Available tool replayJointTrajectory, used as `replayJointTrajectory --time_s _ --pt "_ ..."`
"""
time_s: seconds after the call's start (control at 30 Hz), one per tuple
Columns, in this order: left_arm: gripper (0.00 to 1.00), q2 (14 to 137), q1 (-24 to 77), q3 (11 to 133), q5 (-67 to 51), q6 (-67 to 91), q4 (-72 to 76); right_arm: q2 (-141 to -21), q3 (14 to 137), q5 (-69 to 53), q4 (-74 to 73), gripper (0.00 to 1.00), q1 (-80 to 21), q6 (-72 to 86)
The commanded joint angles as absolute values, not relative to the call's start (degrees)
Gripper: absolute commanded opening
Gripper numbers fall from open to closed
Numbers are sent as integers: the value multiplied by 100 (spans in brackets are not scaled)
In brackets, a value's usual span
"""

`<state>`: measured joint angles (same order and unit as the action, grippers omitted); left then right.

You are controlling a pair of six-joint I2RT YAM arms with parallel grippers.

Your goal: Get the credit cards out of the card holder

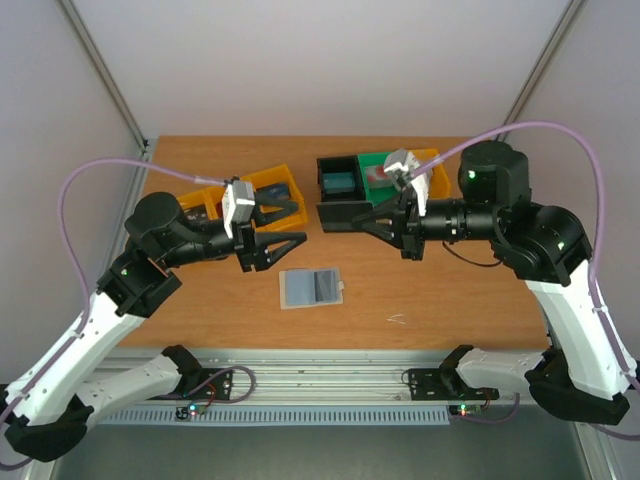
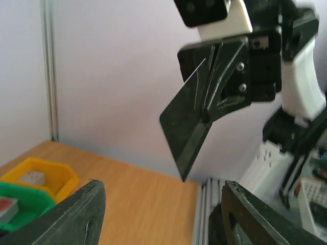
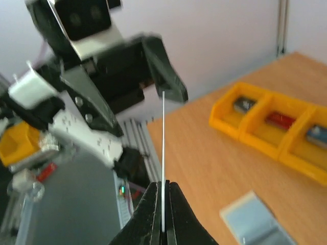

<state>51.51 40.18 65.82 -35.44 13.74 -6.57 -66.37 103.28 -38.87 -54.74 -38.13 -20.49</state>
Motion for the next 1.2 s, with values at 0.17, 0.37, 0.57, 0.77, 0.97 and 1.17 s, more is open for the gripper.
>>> replayJointTrajectory --time_s 0.17,0.37,0.57,0.77,0.97,1.17 --pt "55 5422 3970 7374 -4938 -1981 -3929 -7685 11437 -1921 -8753 1 -5457 -4076" --pt "47 5623 4034 7334 -5261 -1697 -4138 -8307 12018 -1361 -8767 1 -6113 -4289" --pt "32 5807 4174 7444 -4717 -1752 -4034 -8588 12329 -1459 -8766 1 -6211 -4423" --pt "0 5717 4194 7364 -4363 -2047 -3935 -8526 12284 -1267 -8495 3 -6211 -4497" --pt "0 5699 3777 7290 -2543 -2428 -4502 -7967 11429 -542 -7564 97 -5580 -4150" --pt "0 5516 1823 6299 -943 -5670 -4748 -7204 10187 -1627 -6506 98 -3855 -3787"
